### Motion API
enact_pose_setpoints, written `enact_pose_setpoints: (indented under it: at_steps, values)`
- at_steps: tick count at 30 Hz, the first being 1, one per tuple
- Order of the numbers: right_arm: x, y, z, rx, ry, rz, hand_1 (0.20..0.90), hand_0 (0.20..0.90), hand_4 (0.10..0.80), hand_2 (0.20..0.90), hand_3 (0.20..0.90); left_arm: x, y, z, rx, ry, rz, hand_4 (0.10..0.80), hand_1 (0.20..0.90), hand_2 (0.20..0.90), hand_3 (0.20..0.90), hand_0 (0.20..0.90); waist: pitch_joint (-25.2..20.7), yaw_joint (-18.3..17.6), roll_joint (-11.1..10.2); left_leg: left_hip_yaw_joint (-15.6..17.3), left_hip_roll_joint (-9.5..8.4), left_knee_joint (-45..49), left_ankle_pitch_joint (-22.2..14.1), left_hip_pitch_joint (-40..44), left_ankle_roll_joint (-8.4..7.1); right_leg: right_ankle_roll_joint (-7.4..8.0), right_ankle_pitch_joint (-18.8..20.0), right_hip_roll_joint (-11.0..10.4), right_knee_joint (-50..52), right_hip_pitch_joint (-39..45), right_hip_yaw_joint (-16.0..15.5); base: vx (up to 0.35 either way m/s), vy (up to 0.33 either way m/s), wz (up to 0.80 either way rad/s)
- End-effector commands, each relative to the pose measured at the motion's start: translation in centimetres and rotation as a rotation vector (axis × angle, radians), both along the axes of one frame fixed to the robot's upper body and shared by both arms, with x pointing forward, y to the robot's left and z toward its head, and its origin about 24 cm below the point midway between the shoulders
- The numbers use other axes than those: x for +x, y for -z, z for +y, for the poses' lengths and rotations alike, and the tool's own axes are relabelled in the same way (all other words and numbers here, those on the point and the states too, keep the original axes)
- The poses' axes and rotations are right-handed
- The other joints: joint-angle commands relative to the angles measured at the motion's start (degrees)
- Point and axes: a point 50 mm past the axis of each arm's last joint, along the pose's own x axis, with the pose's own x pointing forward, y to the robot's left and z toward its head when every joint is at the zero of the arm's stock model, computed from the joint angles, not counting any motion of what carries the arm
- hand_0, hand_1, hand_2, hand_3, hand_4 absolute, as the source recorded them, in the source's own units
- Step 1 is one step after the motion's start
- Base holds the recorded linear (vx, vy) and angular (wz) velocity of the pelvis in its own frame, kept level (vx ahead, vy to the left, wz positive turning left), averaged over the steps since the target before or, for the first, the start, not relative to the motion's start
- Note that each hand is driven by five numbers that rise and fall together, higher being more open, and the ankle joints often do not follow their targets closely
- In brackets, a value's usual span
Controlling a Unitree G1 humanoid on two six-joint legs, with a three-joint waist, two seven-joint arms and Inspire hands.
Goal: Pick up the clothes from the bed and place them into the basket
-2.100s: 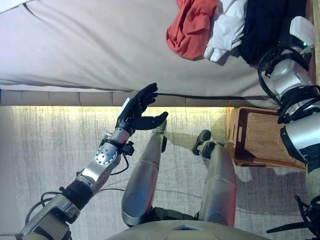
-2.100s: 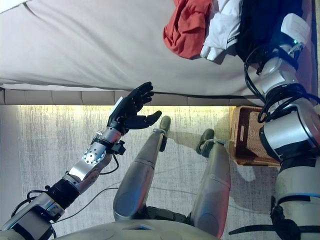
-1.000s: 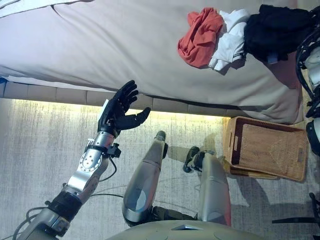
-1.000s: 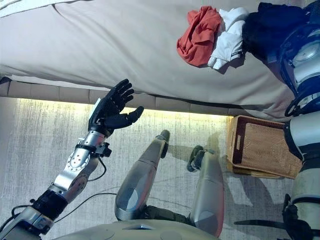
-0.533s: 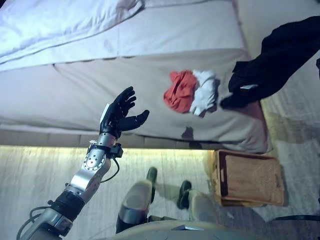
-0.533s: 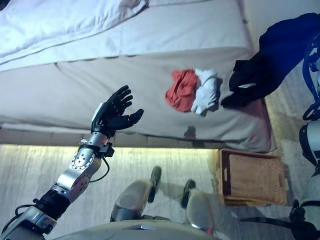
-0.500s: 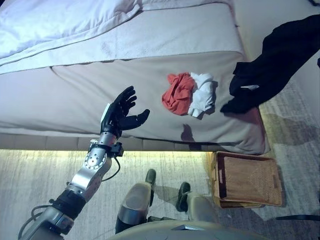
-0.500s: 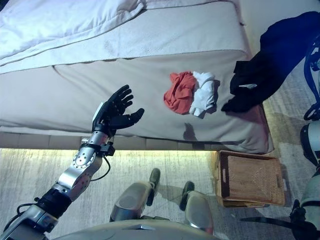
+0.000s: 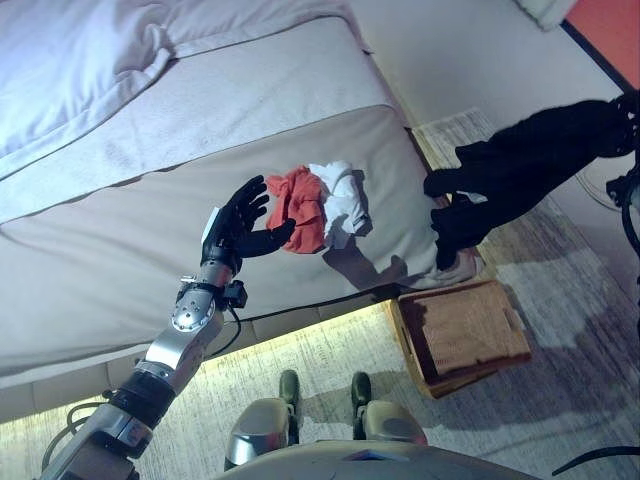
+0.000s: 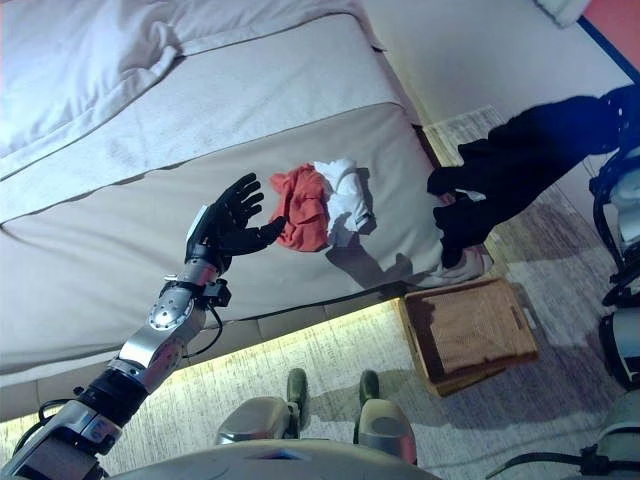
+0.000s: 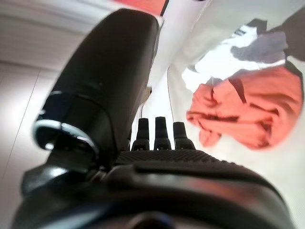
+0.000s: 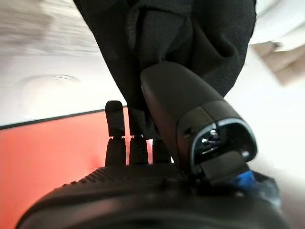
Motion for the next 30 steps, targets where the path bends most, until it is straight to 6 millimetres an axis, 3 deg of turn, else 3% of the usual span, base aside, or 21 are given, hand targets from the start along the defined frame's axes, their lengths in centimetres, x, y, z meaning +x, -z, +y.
enact_pose_setpoints:
  at_steps: [1, 6, 15, 30]
  values:
    - [-1.1, -3.1, -0.3, -0.055, 0.01, -0.196, 0.3, 0.3, 0.1, 0.3, 0.2, 0.7, -1.2, -1.2, -0.001, 0.006, -0.117, 0.8, 0.9, 0.9, 0.9, 0.9, -13.1, -2.6, 1.4, 0.0, 5.06, -10.5, -2.5, 4.3, -1.21, 3.25, -2.8, 4.6, 2.4, -6.1, 0.7, -0.018, -0.018, -0.34]
    - [-1.6, 1.3, 0.0, -0.016, -0.011, -0.094, 0.3, 0.3, 0.1, 0.3, 0.2, 1.1, -0.9, -2.1, 0.015, 0.031, -0.102, 0.8, 0.9, 0.9, 0.9, 0.9, -13.3, -5.1, 1.6, 2.0, 5.24, -10.5, -3.2, 5.4, -1.06, 3.2, -2.8, 5.2, 2.3, -5.6, 2.6, 0.011, -0.021, -0.24]
    - [-1.5, 6.4, 1.5, 0.087, -0.039, 0.014, 0.3, 0.3, 0.1, 0.3, 0.2, 1.8, -0.7, -3.5, 0.032, 0.043, -0.101, 0.8, 0.9, 0.9, 0.9, 0.9, -12.9, -7.6, 2.6, 3.9, 5.72, -9.9, -3.9, 6.4, -1.08, 3.14, -3.2, 5.9, 3.1, -5.6, 4.5, 0.0, -0.01, -0.17]
    - [-0.8, 11.7, 4.2, 0.175, -0.091, 0.182, 0.3, 0.3, 0.1, 0.3, 0.2, 2.1, -0.3, -3.6, 0.023, 0.025, -0.091, 0.8, 0.9, 0.9, 0.9, 0.9, -11.5, -7.1, 3.5, 4.2, 5.74, -8.9, -4.1, 5.7, -1.37, 3.12, -3.3, 5.7, 3.7, -6.4, 3.6, 0.006, -0.007, -0.04]
